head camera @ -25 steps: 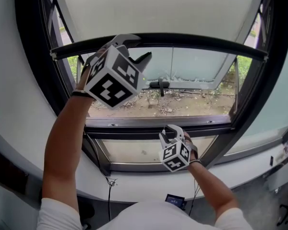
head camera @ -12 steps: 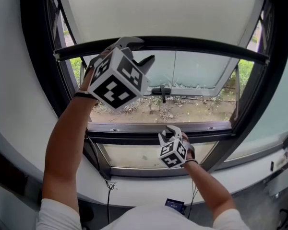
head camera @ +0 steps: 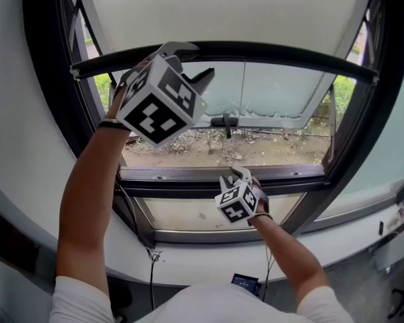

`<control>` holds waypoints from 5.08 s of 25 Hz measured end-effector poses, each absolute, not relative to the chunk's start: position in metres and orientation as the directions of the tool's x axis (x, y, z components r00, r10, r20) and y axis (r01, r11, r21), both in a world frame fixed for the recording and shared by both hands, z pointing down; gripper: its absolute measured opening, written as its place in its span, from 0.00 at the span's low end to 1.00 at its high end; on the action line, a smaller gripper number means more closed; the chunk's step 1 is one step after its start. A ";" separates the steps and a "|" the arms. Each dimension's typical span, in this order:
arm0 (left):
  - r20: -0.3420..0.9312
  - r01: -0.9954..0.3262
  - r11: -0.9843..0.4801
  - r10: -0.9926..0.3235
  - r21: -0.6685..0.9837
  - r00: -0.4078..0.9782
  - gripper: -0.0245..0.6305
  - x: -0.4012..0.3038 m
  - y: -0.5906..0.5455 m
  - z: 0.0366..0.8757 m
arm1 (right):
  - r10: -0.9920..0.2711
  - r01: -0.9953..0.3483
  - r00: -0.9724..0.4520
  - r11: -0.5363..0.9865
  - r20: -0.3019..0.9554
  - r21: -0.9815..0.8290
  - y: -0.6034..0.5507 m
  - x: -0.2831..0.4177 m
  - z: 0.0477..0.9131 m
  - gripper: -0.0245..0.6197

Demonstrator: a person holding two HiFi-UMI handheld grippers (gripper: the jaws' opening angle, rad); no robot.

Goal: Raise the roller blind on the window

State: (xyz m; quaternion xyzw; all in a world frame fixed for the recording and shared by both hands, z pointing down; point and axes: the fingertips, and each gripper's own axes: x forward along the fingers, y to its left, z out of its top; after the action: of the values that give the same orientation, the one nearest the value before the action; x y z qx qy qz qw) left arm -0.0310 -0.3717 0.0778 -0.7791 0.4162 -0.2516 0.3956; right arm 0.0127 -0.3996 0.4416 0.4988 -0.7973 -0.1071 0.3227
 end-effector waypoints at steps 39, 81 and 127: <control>-0.308 -0.719 -0.357 -0.726 -0.596 0.615 0.28 -0.042 -0.322 0.041 | -0.908 -0.717 -0.319 0.419 0.272 0.558 -0.382 0.024 0.385 0.07; -0.286 -0.804 -0.547 -0.752 -0.235 0.595 0.27 -0.084 -0.293 0.205 | -0.932 -0.775 -0.311 0.363 0.188 0.517 -0.356 0.037 0.365 0.07; -0.169 -0.776 -0.625 -0.759 -0.083 0.629 0.27 -0.079 -0.264 0.295 | -0.920 -0.817 -0.383 0.298 -0.079 0.495 -0.320 0.035 0.239 0.07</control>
State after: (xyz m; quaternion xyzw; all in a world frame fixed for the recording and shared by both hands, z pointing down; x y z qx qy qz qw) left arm -0.0788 -0.2641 0.2948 -0.8995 0.4265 0.0587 0.0742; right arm 0.0355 -0.3200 0.2385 0.5442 -0.7979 -0.2344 0.1106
